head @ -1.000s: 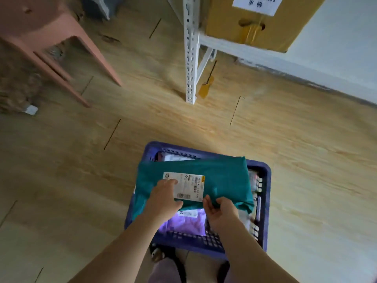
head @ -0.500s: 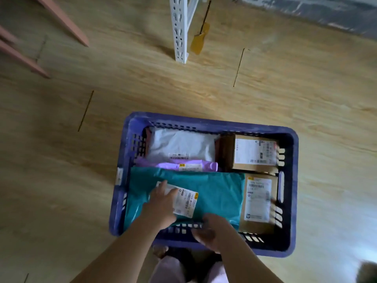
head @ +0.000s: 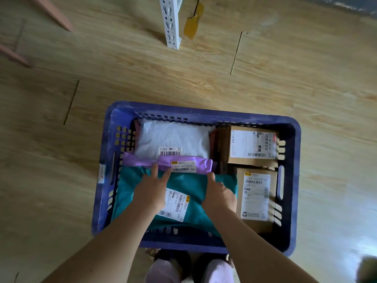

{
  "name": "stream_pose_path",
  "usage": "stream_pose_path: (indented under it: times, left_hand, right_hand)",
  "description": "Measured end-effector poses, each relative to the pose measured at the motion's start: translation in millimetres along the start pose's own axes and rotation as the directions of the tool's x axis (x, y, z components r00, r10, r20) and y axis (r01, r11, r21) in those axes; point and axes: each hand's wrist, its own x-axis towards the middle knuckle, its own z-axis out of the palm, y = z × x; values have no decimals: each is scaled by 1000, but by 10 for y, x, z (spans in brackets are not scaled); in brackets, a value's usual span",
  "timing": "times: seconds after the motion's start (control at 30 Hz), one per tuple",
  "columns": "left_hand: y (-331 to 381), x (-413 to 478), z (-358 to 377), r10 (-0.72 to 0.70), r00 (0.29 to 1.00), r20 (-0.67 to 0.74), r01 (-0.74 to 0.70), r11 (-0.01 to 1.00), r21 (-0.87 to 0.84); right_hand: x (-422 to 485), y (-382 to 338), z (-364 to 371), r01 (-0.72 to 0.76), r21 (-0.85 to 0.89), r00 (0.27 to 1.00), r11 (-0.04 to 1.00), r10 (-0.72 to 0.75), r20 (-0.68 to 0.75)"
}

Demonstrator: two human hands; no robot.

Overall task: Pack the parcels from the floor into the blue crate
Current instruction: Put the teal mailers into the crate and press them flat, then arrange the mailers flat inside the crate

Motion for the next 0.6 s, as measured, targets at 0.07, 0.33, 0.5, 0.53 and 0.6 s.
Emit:
stream_pose_path:
  times: [0.07,0.33,0.5,0.53,0.6]
  left_hand:
    - [14,-46,70,-13,999,-37,13,1000,-2]
    - [-27,77,229,-173,984,-45,167,979,-115]
    - [27,214,397,-161,987,13,162,981,-111]
    - [20,224,389,-158,987,20,159,981,-113]
    - [-12,212,349,-143,989,46,148,982,-114]
  right_hand:
    - [-42,-5,84,12,-18,1000,1000,-12,-8]
    - [27,65,487,8,43,1000,999,-8,21]
    - [168,55,552,-2,108,997,994,-6,77]
    - [185,56,532,1,114,995,994,-12,94]
    - [162,72,438,9,112,991,994,-24,133]
